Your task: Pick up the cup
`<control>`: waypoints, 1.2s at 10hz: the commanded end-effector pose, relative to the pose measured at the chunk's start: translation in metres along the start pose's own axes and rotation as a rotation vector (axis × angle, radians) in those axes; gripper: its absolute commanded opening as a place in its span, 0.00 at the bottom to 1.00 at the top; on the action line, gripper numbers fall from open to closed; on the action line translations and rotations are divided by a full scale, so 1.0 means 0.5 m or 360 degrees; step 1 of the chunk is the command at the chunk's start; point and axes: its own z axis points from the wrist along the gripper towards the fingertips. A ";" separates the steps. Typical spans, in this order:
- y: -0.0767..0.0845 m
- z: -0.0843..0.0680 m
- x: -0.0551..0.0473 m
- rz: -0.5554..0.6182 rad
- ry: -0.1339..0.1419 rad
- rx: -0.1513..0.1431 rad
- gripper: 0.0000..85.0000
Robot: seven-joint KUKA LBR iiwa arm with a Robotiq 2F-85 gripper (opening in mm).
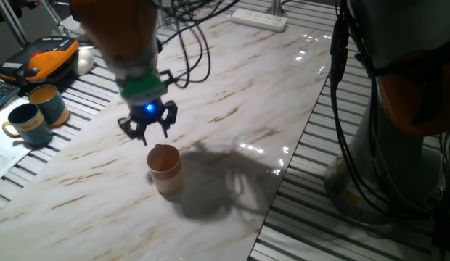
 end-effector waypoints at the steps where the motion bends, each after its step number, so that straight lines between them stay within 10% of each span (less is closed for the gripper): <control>1: 0.002 0.004 0.003 0.0003 -0.0007 0.0008 0.60; 12: 0.005 0.024 0.031 0.0017 -0.0028 0.0021 0.60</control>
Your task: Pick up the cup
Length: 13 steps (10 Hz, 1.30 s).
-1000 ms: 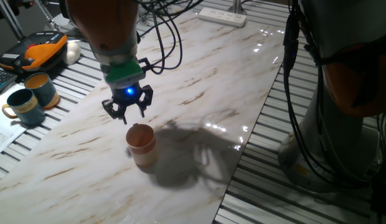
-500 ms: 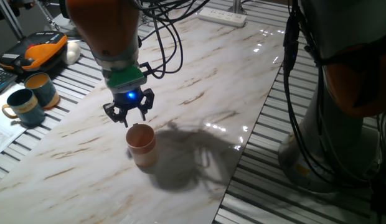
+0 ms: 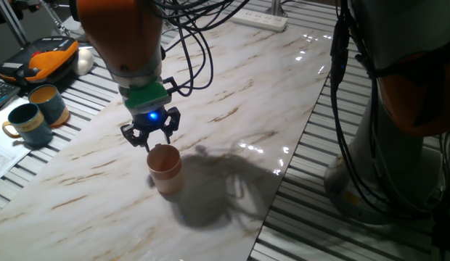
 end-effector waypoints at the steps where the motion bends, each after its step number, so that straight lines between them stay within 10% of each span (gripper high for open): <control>1: -0.002 0.001 0.000 -0.0003 0.0000 0.0000 0.60; 9: -0.003 0.006 0.006 0.0014 0.0108 -0.0014 0.60; 10: -0.003 0.006 0.006 0.0019 0.0114 -0.0012 0.40; 13: -0.004 0.009 0.006 0.0022 0.0128 -0.0012 0.40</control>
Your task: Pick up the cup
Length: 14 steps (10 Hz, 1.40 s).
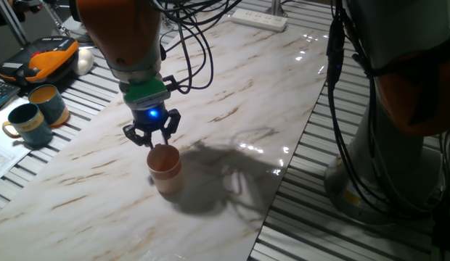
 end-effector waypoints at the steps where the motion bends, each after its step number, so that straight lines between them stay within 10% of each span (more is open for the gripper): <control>1: 0.000 0.001 0.000 0.0000 -0.0003 0.0005 0.40; 10: 0.001 0.002 0.004 -0.0024 -0.0002 0.0017 0.40; 11: 0.000 0.002 0.004 -0.0027 -0.0002 0.0017 0.20; 14: 0.000 0.002 0.004 -0.0029 0.0001 0.0015 0.20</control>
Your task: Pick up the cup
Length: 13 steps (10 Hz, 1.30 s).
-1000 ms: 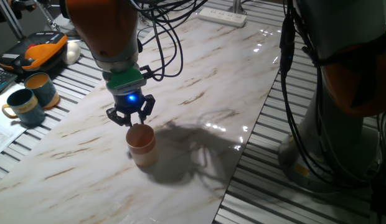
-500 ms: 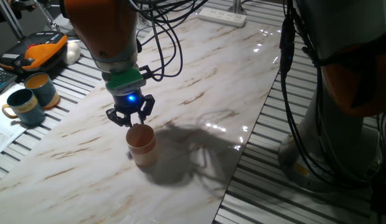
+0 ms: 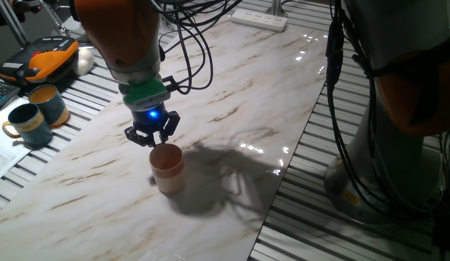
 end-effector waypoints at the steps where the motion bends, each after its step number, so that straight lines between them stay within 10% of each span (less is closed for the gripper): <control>1: 0.000 0.000 0.000 0.0001 0.0001 -0.0001 0.20; 2: -0.001 -0.001 0.000 0.0001 -0.0003 -0.0001 0.00; 13: -0.084 -0.099 -0.091 -0.0111 -0.0017 0.0043 0.00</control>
